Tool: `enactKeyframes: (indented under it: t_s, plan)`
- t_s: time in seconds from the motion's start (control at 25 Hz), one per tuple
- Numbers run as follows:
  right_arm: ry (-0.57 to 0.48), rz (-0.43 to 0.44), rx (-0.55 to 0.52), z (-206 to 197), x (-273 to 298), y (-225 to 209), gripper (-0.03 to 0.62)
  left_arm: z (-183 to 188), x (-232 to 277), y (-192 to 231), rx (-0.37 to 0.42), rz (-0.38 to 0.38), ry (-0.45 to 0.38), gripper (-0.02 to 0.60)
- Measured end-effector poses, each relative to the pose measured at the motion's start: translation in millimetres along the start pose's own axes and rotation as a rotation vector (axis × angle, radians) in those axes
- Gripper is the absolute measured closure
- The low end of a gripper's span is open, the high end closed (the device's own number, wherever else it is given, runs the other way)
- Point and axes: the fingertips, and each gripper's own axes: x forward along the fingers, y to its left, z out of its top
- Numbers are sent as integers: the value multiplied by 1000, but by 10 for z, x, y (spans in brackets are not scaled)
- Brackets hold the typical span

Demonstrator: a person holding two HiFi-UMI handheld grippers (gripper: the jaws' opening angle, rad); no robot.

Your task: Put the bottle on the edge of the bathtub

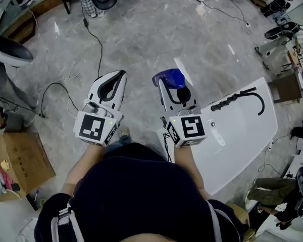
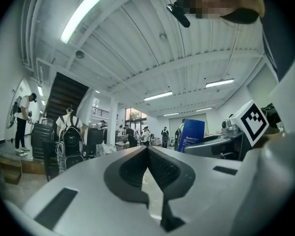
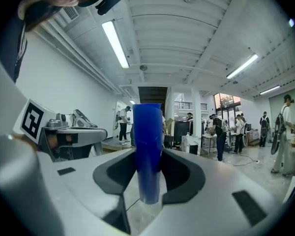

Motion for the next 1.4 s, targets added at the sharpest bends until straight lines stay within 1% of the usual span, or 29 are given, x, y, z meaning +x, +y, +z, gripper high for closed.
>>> enactKeyframes:
  t_s: [0.16,0.24,0.36,0.52,0.68,0.76,0.88,1.08,1.24,1.4]
  plan:
    - [28,-76,18,-70,171,-173,428,-122,287,193,-34,-63,7,558]
    - [45,-105,45,-125,220,-289,427,-201,423,252,-57,-87,24,558]
    - [57,-158,71,-194,286,-483,427,-284,601,306,-68,-116,39,558]
    - [72,-207,71,-238,373,-744,428,-346,874,286,-78,-153,49,558]
    - [56,-233,81,-275,504,-1097,427,-421,1305,175,-76,-207,63,558]
    - [50,-258,84,-287,560,-1326,427,-421,1580,85,-71,-248,65,558]
    - [44,-311,72,-303,651,-1704,427,-409,2050,-82,-51,-339,68,558]
    - [47,-385,56,-361,793,-2488,428,-413,2986,-424,-39,-470,56,558]
    - [75,-479,61,-373,673,-3116,428,-333,3687,-868,-53,-603,41,558]
    - [91,-590,78,-430,396,-3644,427,-308,4191,-1434,-65,-736,32,558]
